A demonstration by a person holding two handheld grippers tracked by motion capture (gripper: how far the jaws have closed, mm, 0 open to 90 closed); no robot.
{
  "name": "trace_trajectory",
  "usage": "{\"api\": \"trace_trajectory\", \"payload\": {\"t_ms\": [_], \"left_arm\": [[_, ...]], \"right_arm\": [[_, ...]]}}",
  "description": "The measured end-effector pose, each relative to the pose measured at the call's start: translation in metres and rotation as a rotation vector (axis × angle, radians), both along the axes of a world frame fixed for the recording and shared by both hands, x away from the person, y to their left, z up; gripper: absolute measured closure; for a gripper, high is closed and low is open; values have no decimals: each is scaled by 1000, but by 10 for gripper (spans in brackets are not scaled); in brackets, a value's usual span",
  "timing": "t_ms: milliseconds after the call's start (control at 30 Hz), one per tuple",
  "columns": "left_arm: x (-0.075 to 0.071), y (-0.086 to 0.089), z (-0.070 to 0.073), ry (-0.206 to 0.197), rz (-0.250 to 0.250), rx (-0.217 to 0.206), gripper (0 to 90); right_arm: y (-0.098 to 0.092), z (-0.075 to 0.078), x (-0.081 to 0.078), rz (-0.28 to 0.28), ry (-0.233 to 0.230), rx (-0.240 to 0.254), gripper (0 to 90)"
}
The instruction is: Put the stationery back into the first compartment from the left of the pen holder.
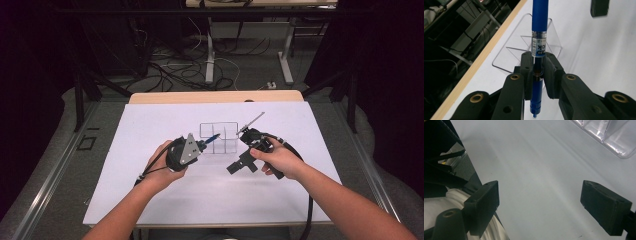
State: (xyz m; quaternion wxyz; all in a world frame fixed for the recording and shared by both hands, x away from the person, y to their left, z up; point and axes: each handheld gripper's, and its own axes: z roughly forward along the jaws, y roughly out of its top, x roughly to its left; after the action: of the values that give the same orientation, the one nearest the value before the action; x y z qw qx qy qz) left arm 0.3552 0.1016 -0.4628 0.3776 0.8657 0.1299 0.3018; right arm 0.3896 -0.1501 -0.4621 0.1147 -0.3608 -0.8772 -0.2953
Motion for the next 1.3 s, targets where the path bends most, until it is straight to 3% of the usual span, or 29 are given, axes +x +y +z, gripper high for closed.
{"api": "trace_trajectory", "payload": {"t_ms": [67, 100, 233, 367, 400, 433, 733, 1000, 1067, 1300], "left_arm": [[5, 1, 6, 20, 15, -44, 792], [7, 2, 9, 32, 18, -66, 793], [18, 5, 21, 79, 36, -152, 793], [27, 7, 30, 122, 56, -232, 792], [29, 7, 32, 133, 66, -253, 793], [32, 7, 34, 145, 72, -270, 792], [51, 7, 40, 199, 137, -393, 793], [61, 5, 39, 231, 182, -452, 793], [64, 4, 38, 237, 187, -460, 793], [72, 1, 34, 253, 210, -471, 793]], "right_arm": [[0, 0, 0, -3, -9, -6, 151], [0, 3, 0, -2, 19, -37, 151], [0, 2, 1, 0, 11, -38, 151], [0, 2, 2, 26, -4, -31, 152], [2, 0, 0, 8, -19, 9, 151], [1, 2, 1, 23, -12, -31, 151], [2, 3, 0, 22, -32, -32, 151], [3, 5, -1, 14, -43, -27, 151], [4, 4, -1, 19, -70, -26, 150], [3, 3, 1, 20, -84, -36, 149]]}}
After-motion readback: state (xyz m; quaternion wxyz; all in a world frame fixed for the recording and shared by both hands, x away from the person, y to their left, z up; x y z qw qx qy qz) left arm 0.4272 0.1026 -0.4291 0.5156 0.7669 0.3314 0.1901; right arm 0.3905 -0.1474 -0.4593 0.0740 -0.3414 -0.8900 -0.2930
